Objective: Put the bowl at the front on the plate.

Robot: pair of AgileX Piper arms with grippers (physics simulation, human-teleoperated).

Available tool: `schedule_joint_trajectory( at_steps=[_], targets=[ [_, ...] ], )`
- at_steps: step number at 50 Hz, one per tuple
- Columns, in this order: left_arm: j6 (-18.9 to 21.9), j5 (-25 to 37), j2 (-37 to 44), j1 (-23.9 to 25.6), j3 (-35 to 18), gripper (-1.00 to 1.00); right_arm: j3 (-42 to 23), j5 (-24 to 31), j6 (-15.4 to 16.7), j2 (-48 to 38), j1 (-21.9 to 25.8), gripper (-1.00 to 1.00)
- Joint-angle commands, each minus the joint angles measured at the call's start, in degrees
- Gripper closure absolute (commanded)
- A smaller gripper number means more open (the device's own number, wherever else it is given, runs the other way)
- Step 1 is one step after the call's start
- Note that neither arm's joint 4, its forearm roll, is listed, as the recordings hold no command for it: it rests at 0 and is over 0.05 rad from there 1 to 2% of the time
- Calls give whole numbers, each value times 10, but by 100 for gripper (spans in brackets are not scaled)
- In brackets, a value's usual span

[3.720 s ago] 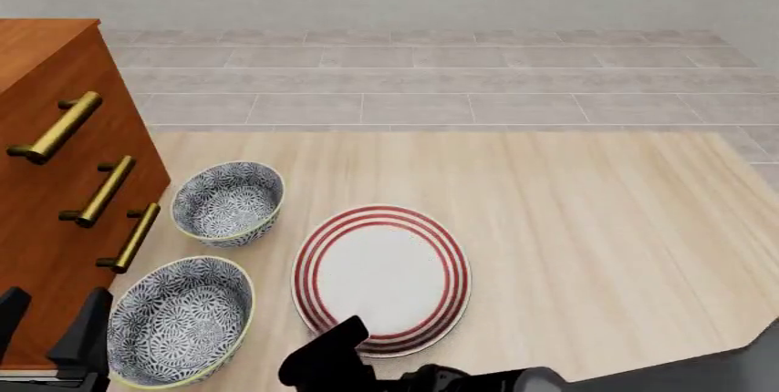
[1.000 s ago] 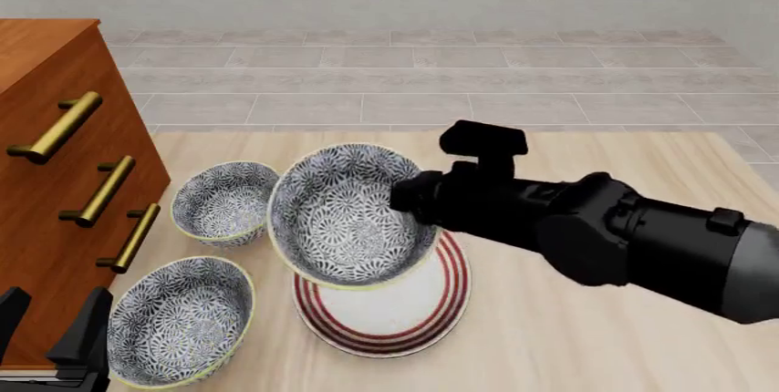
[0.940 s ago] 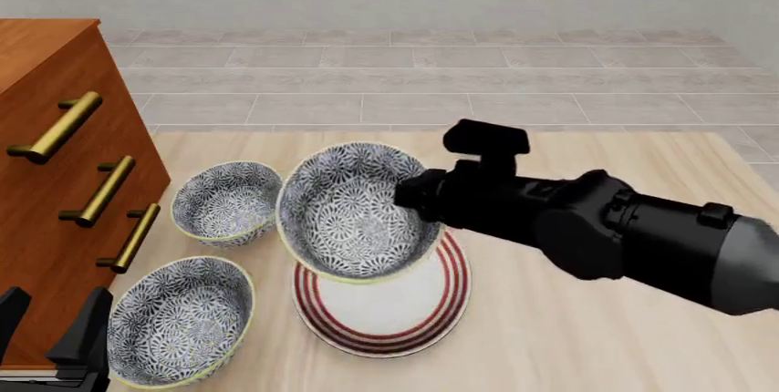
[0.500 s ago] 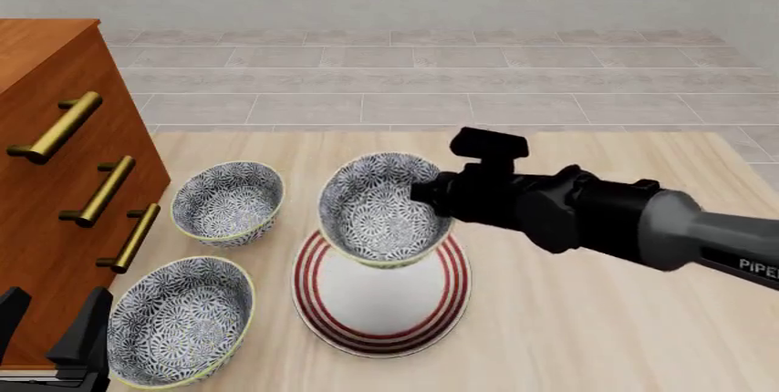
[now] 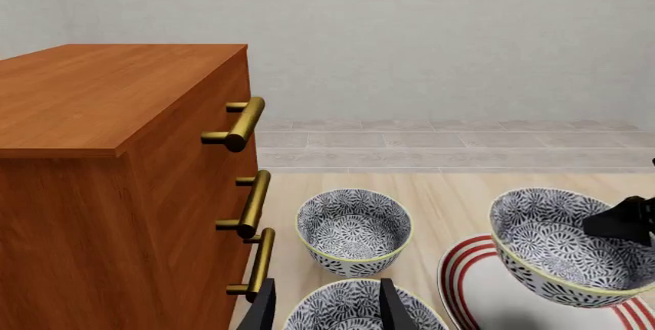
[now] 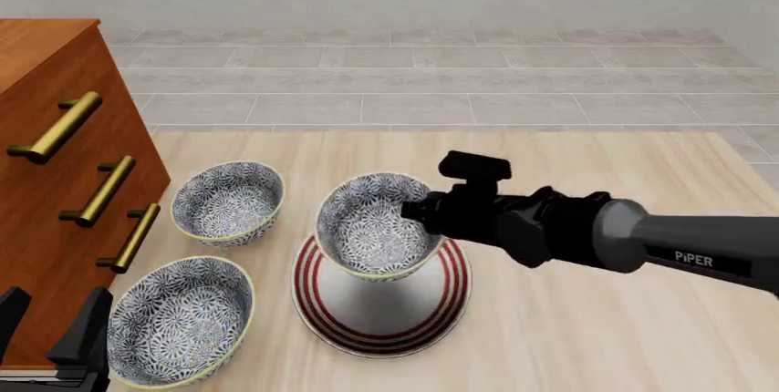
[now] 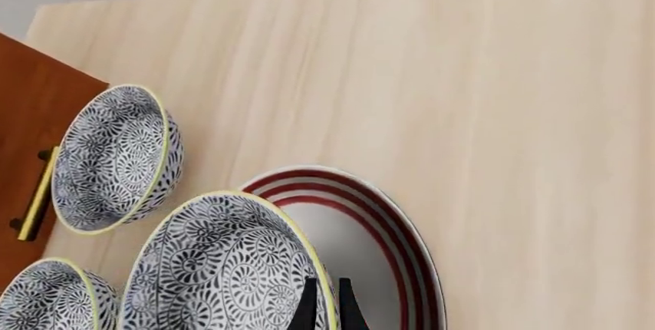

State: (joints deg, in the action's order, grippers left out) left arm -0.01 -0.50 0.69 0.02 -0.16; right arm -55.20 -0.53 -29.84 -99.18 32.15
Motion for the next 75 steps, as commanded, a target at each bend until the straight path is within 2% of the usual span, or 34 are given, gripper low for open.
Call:
schedule_joint_trajectory(
  at_steps=[1, 35, 61, 62, 75],
  targets=[
    [0, 0, 0, 0, 0, -100, 15, -34, -14, -21, 1, 100],
    [0, 0, 0, 0, 0, -100, 55, -84, -16, -56, -6, 100],
    [0, 0, 0, 0, 0, -100, 45, -75, -9, -43, -7, 100],
    [0, 0, 0, 0, 0, -100, 45, -76, -8, -42, -6, -100],
    [0, 0, 0, 0, 0, -100, 45, -74, -10, -35, 5, -100]
  ],
)
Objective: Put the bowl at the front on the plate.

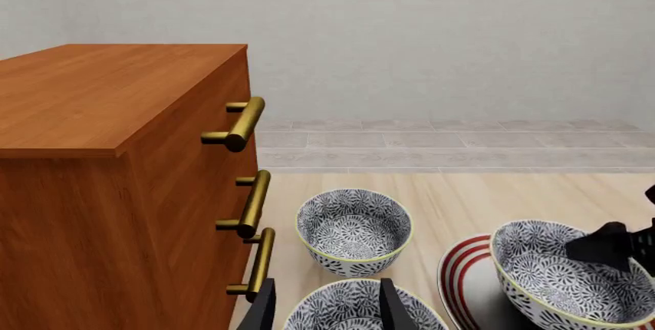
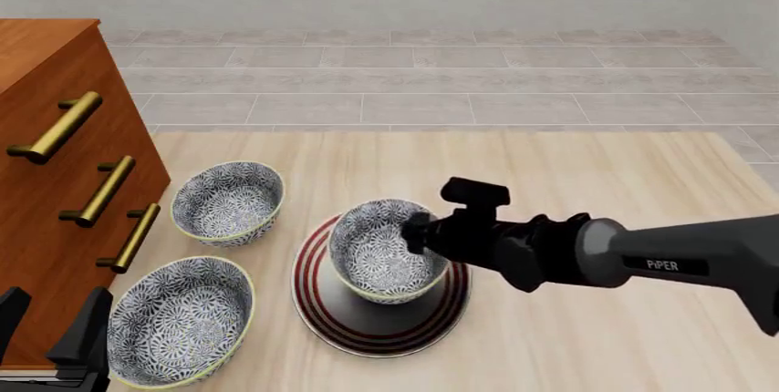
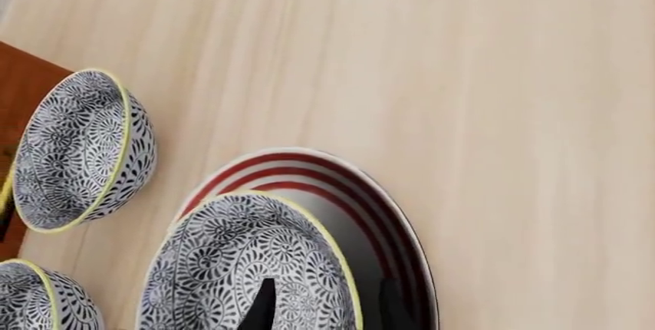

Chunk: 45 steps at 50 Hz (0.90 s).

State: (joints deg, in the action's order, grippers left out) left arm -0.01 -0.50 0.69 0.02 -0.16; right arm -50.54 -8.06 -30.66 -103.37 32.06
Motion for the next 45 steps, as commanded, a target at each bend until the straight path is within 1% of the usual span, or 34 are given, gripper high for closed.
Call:
schedule_joint_trajectory(
  at_steps=[1, 9, 31, 35, 45],
  targets=[
    [0, 0, 0, 0, 0, -100, -2, 1, -1, 7, 6, -100],
    [0, 0, 0, 0, 0, -100, -7, 9, 1, 15, 5, -100],
    [0, 0, 0, 0, 0, -100, -37, 57, 32, 48, -14, -100],
    [0, 0, 0, 0, 0, -100, -47, 74, 44, 60, -16, -100],
    [0, 0, 0, 0, 0, -100, -66, 102, 55, 85, -21, -100]
  ],
)
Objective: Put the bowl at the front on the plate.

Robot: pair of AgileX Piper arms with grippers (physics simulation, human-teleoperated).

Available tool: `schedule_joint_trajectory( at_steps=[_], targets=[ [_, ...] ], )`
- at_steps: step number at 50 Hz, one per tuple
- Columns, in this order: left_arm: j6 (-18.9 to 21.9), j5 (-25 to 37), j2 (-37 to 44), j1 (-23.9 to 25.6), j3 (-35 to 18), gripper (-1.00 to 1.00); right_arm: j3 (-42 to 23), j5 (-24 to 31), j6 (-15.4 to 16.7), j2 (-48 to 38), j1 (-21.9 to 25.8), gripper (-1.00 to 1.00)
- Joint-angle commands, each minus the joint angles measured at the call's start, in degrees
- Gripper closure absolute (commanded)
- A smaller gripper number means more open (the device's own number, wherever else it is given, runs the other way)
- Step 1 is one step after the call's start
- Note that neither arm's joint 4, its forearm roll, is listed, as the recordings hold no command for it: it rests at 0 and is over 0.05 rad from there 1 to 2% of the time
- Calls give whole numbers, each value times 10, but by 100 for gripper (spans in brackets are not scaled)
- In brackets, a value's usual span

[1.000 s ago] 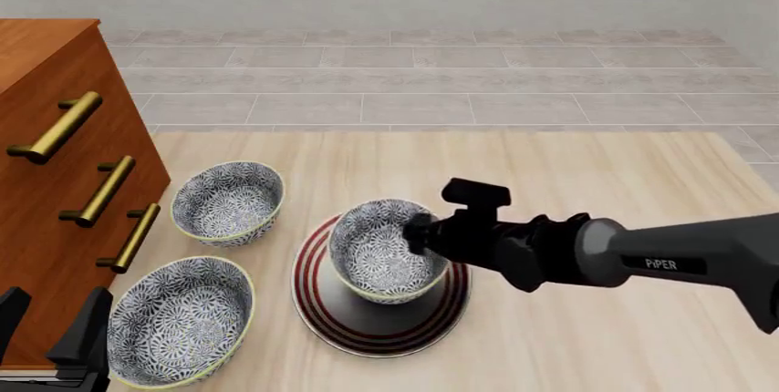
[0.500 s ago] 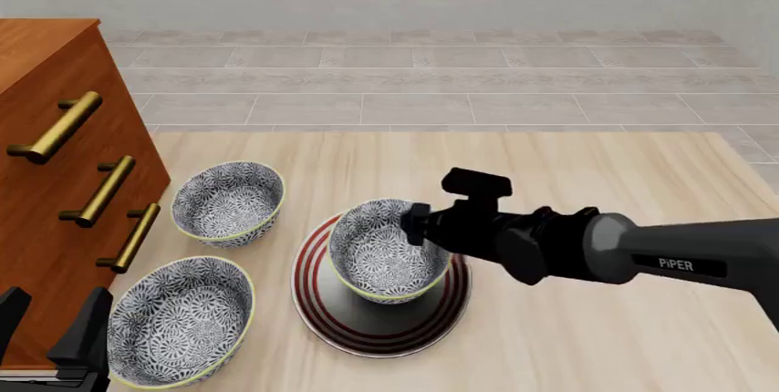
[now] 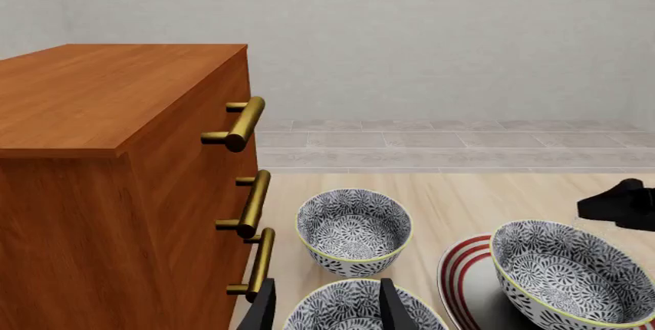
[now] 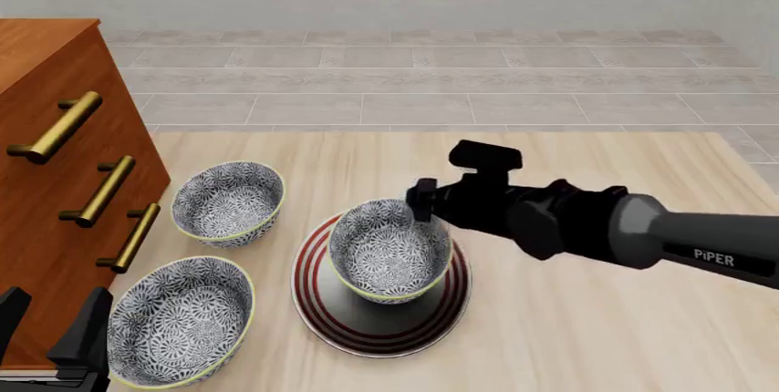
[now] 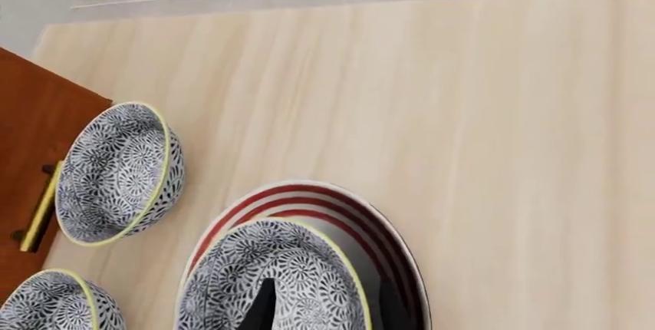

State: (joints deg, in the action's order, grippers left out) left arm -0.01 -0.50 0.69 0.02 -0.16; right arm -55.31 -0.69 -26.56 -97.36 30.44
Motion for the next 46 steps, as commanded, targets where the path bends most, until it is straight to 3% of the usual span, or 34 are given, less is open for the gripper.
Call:
schedule_joint_trajectory(
  at_steps=[1, 30, 42, 46],
  targets=[
    [0, 0, 0, 0, 0, -100, -19, 29, 13, 27, -4, -100],
    [0, 0, 0, 0, 0, -100, -37, 86, -15, 170, 35, -100],
    [0, 0, 0, 0, 0, -100, -7, 62, -33, 209, 54, -100],
    [0, 0, 0, 0, 0, -100, 17, 48, -39, 244, 85, -100]
  ],
)
